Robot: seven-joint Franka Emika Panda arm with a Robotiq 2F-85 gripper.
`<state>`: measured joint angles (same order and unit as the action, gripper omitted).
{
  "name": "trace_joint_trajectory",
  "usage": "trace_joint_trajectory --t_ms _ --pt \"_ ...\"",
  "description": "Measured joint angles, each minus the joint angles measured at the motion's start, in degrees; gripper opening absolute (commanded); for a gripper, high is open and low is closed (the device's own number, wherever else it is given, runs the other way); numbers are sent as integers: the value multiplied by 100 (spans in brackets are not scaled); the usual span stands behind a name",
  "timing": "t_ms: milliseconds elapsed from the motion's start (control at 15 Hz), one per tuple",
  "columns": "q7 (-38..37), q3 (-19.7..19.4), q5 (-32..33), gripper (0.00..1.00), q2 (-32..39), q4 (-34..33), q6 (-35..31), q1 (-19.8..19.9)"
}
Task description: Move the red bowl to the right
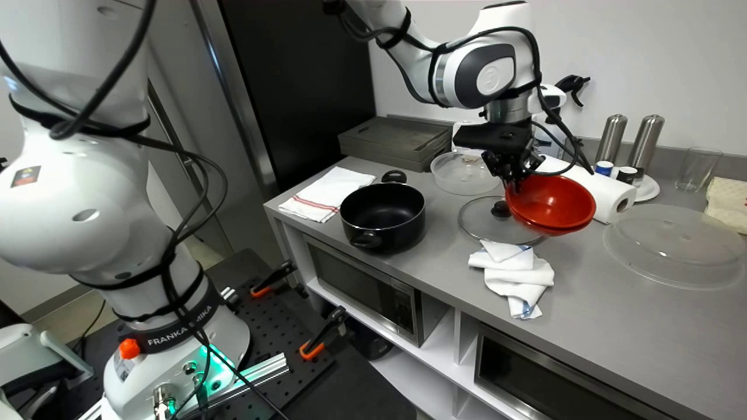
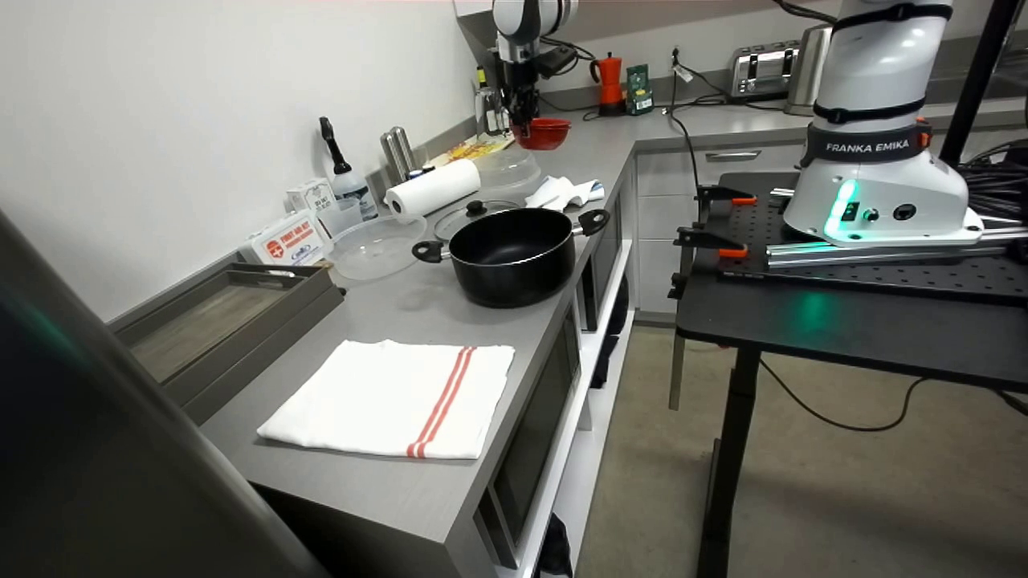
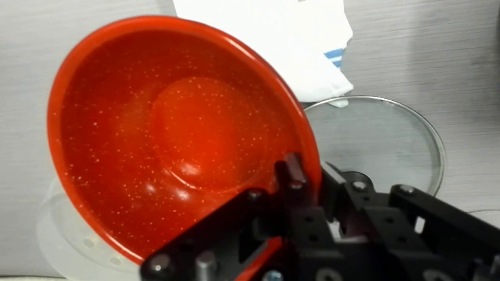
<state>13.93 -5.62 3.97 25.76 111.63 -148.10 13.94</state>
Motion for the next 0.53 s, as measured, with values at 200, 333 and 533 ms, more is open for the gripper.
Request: trace_joint_trajectory --t_ms 200,333,533 --pt "-295 -141 -7 2 259 -106 0 82" --pt "-446 -182 -67 2 470 -246 5 152" --pt "-585 -186 -239 2 786 -565 39 266"
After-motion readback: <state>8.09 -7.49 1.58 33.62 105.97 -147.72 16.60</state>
